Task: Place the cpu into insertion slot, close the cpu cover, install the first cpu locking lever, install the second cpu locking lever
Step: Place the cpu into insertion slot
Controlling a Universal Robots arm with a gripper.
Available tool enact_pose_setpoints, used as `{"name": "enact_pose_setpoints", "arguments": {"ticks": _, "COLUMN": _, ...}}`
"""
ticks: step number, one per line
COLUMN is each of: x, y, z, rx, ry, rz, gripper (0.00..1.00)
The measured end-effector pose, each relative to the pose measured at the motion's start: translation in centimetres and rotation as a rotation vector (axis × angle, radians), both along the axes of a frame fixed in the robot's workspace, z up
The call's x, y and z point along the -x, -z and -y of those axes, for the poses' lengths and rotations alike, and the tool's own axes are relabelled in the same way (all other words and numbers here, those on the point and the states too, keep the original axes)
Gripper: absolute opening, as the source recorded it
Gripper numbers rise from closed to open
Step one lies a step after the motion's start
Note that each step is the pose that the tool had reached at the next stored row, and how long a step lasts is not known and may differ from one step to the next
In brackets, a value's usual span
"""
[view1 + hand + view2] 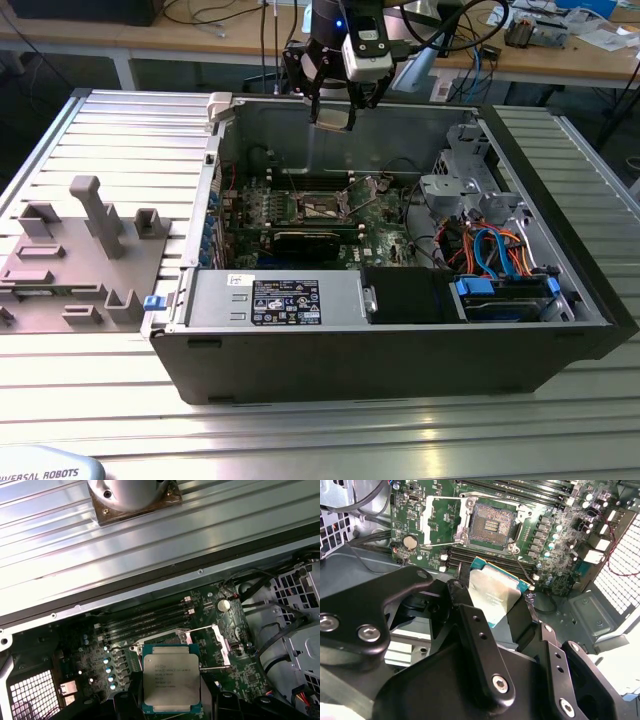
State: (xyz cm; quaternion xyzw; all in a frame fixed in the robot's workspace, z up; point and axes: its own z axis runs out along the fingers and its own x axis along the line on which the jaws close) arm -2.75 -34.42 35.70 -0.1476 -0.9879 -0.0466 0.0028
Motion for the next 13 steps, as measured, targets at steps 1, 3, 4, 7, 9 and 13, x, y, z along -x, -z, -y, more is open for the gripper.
{"name": "enact_pose_setpoints", "arguments": {"ticks": 1, "x": 0.0, "y": 0.0, "z": 0.0, "rx": 0.0, "ry": 0.001, "rz": 0.0, "gripper": 0.54}}
{"name": "enact_pose_setpoints", "arguments": {"ticks": 3, "x": 0.0, "y": 0.0, "z": 0.0, "rx": 0.0, "ry": 0.002, "rz": 0.0, "gripper": 0.54}}
{"name": "enact_pose_setpoints", "arguments": {"ticks": 4, "x": 0.0, "y": 0.0, "z": 0.0, "rx": 0.0, "ry": 0.002, "rz": 0.0, "gripper": 0.54}}
{"name": "enact_pose_setpoints", "arguments": {"ticks": 7, "x": 0.0, "y": 0.0, "z": 0.0, "rx": -0.0001, "ry": 0.004, "rz": -0.0001, "gripper": 0.54}}
{"name": "enact_pose_setpoints", "arguments": {"ticks": 9, "x": 0.0, "y": 0.0, "z": 0.0, "rx": 0.0, "ry": 0.006, "rz": 0.0, "gripper": 0.54}}
{"name": "enact_pose_setpoints", "arguments": {"ticks": 13, "x": 0.0, "y": 0.0, "z": 0.0, "rx": 0.0, "ry": 0.008, "rz": 0.0, "gripper": 0.54}}
